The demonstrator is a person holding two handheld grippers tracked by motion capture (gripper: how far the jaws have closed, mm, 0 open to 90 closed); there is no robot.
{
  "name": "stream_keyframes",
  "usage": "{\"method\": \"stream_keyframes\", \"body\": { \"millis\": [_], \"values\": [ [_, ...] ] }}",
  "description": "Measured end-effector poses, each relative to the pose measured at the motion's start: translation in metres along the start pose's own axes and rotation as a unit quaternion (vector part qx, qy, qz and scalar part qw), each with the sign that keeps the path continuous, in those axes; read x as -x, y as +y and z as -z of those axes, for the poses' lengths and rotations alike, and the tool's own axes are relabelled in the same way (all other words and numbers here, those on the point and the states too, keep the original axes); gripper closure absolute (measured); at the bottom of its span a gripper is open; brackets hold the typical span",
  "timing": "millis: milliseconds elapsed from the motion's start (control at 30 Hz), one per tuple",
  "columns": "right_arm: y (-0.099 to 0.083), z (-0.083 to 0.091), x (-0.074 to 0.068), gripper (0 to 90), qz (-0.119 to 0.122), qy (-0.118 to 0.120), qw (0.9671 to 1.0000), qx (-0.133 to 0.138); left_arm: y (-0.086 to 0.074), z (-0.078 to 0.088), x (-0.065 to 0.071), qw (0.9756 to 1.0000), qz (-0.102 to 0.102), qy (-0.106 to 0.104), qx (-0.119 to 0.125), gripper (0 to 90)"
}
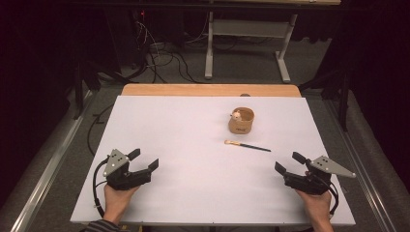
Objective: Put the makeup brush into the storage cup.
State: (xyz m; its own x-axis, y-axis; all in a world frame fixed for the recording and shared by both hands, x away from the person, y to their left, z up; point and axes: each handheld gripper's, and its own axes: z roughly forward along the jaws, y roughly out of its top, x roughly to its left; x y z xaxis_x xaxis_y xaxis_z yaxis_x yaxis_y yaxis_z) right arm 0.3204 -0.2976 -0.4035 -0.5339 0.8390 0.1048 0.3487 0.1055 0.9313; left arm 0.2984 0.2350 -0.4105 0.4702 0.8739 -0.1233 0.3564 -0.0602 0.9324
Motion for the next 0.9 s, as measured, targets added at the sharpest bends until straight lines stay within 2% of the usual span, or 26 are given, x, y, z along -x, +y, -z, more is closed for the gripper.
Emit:
{"method": "stream_keyframes", "body": {
  "millis": [900],
  "values": [
    [-0.0003, 0.0013, -0.0008, 20.1, -0.001, 0.001, 1.0, 0.0, 0.0, -0.0001, 0.0006, 1.0, 0.0, -0.002, -0.001, 20.6]
  ]
}}
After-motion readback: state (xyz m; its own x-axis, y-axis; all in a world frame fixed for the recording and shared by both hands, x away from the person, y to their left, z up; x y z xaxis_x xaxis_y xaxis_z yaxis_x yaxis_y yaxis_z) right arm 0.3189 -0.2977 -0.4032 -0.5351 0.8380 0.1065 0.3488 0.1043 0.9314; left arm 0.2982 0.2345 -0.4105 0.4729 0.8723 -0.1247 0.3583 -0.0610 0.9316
